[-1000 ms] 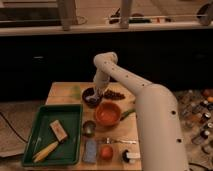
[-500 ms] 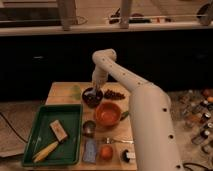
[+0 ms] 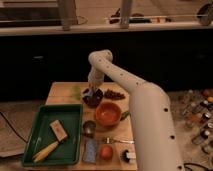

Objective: Wipe purple bowl with towel

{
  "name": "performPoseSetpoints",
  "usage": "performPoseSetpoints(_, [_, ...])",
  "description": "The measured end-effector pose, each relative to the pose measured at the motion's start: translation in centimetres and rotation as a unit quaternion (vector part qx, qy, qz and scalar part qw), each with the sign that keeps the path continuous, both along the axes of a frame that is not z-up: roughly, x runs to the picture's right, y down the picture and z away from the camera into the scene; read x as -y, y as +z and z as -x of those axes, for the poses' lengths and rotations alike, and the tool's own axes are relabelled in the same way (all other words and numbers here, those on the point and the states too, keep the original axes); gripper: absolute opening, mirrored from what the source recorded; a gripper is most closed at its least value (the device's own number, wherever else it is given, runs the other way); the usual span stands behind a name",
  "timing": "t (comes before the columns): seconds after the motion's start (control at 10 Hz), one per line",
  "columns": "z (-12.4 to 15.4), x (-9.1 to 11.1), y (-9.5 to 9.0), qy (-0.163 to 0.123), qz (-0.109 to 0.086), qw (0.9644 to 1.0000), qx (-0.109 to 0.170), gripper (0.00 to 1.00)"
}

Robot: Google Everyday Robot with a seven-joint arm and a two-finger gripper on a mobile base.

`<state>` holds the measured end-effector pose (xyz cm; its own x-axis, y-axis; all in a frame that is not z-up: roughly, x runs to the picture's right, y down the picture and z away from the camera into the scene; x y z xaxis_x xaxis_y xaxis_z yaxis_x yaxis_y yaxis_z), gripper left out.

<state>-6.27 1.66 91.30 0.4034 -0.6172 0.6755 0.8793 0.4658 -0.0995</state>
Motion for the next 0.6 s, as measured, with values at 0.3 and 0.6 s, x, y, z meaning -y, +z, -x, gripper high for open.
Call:
performPoseSetpoints(0.3, [-0.42,-0.28,-0.59,0.003,0.001,1.0,0.0,0.0])
performPoseSetpoints(0.6, [-0.58,0.03,-0.87,0.005,-0.001,1.0,0.0,0.0])
